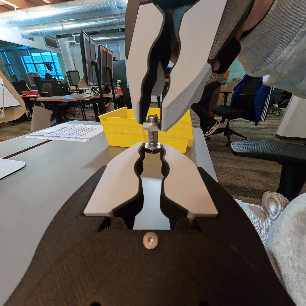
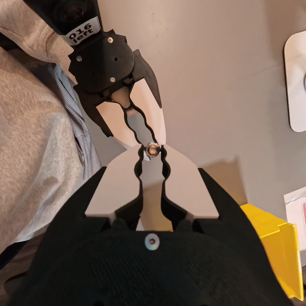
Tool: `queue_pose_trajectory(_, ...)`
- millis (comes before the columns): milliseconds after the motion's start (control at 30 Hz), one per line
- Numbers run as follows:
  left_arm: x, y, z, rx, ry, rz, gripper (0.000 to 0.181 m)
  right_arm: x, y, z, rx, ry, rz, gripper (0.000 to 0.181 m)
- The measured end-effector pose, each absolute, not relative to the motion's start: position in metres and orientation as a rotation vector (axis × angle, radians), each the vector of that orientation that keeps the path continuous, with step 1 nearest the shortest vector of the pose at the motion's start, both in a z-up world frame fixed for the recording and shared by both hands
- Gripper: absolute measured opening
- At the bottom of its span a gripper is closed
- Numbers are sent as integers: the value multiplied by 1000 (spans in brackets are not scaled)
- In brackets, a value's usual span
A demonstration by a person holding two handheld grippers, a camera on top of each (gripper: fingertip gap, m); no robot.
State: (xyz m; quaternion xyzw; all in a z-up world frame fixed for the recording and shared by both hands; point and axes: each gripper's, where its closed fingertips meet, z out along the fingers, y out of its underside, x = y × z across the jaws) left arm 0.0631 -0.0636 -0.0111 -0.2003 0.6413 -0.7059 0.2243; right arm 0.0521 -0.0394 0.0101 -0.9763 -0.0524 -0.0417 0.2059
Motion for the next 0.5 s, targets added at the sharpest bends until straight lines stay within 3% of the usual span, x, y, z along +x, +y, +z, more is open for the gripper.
queue_pose_trajectory(233, 63, -64, -12, -553, 1778, -1942, 17, 48, -38, 2, -2762, -168, -130, 33)
queue_pose_trajectory(500, 63, -64, -13, -563, 1786, -1945, 17, 45, -36, 3, -2756, -237, -189, 33)
